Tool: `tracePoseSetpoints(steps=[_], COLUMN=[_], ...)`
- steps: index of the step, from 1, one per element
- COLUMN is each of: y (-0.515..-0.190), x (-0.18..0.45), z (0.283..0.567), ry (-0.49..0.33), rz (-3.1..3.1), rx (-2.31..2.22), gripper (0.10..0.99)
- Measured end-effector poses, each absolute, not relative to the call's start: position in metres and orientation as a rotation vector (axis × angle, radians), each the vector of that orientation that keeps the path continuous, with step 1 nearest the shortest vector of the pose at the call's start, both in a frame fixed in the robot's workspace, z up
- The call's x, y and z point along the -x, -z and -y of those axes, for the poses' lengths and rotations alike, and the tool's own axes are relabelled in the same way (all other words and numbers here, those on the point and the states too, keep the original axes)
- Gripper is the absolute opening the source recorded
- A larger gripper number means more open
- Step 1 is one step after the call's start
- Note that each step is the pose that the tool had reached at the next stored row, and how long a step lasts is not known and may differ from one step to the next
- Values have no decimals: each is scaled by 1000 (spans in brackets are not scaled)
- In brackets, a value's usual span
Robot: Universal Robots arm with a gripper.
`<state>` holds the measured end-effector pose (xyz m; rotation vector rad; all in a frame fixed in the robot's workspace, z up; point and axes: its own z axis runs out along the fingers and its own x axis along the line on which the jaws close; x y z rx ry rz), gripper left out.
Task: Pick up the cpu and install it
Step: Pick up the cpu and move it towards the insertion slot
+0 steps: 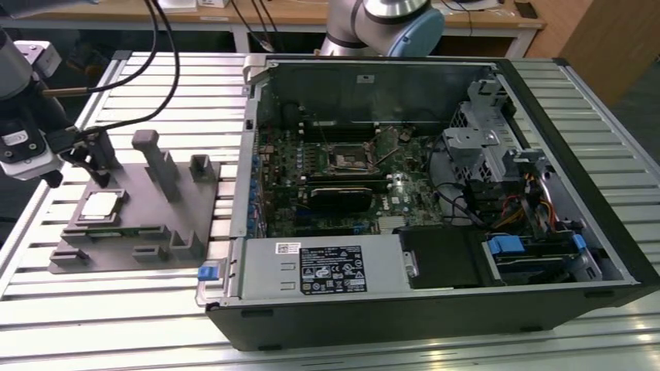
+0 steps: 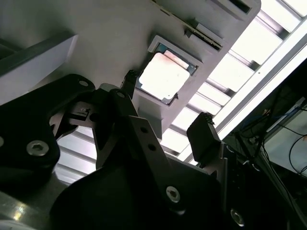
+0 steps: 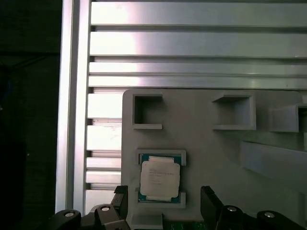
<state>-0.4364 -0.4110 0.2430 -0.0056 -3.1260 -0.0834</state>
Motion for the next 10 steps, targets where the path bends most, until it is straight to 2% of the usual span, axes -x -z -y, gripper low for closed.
tracePoseSetpoints(steps=[10], y=[-227], x=[436], z=[413], ry=[84], rz=[3133], rx=[8], gripper=[706])
